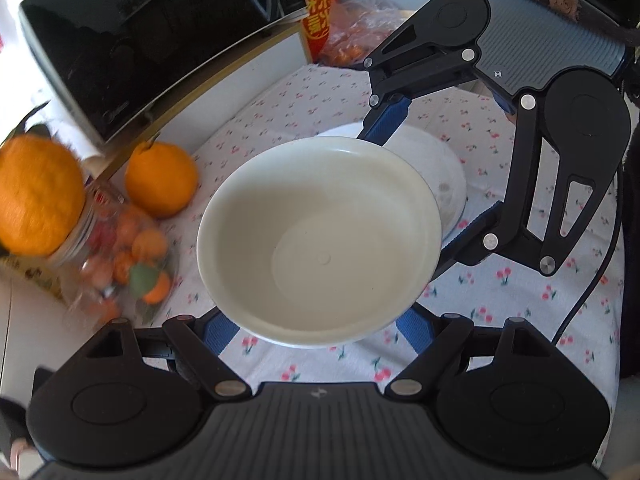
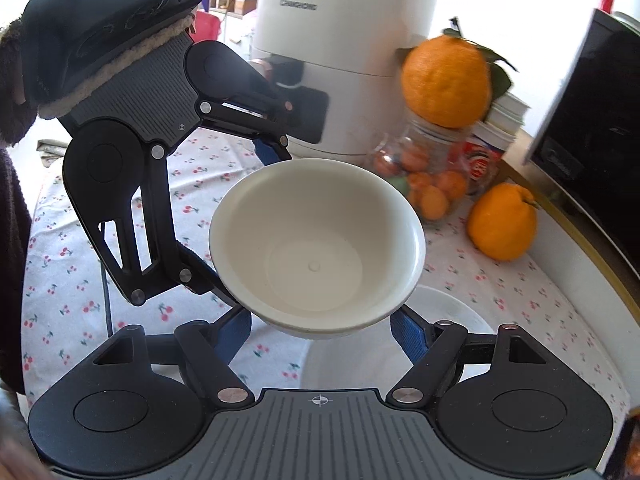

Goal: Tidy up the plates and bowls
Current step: 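Lift the bowl stack with both grippers and carry it over the plate stack, then lower the bowl stack onto the plates and open both grippers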

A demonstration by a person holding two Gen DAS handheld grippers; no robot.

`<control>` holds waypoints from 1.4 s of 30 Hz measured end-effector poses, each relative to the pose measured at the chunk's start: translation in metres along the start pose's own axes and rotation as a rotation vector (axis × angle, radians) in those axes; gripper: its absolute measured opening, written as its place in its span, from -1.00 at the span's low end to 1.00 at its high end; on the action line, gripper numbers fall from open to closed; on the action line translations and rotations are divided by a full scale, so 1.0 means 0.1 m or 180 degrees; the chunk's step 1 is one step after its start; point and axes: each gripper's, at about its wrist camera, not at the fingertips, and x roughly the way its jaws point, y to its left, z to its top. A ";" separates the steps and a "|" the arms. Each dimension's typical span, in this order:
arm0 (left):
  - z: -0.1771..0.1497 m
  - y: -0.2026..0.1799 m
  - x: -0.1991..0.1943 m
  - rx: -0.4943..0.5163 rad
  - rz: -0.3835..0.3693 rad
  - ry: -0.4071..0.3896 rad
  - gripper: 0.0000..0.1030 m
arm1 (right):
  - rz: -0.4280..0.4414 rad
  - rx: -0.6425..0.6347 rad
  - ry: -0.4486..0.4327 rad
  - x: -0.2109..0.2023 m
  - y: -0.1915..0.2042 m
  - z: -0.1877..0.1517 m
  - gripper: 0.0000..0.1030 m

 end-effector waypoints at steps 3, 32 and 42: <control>0.16 -0.07 0.14 0.0081 -0.0040 -0.0020 0.60 | -0.0077 0.0066 0.0036 -0.08 -0.12 -0.11 0.53; 0.55 -0.16 0.77 0.0172 -0.0122 0.0057 0.63 | -0.0265 0.0499 0.0283 -0.04 -0.58 -0.59 0.53; 0.54 -0.17 0.78 0.0152 -0.0149 0.0058 0.81 | -0.0261 0.0583 0.0219 -0.06 -0.61 -0.56 0.69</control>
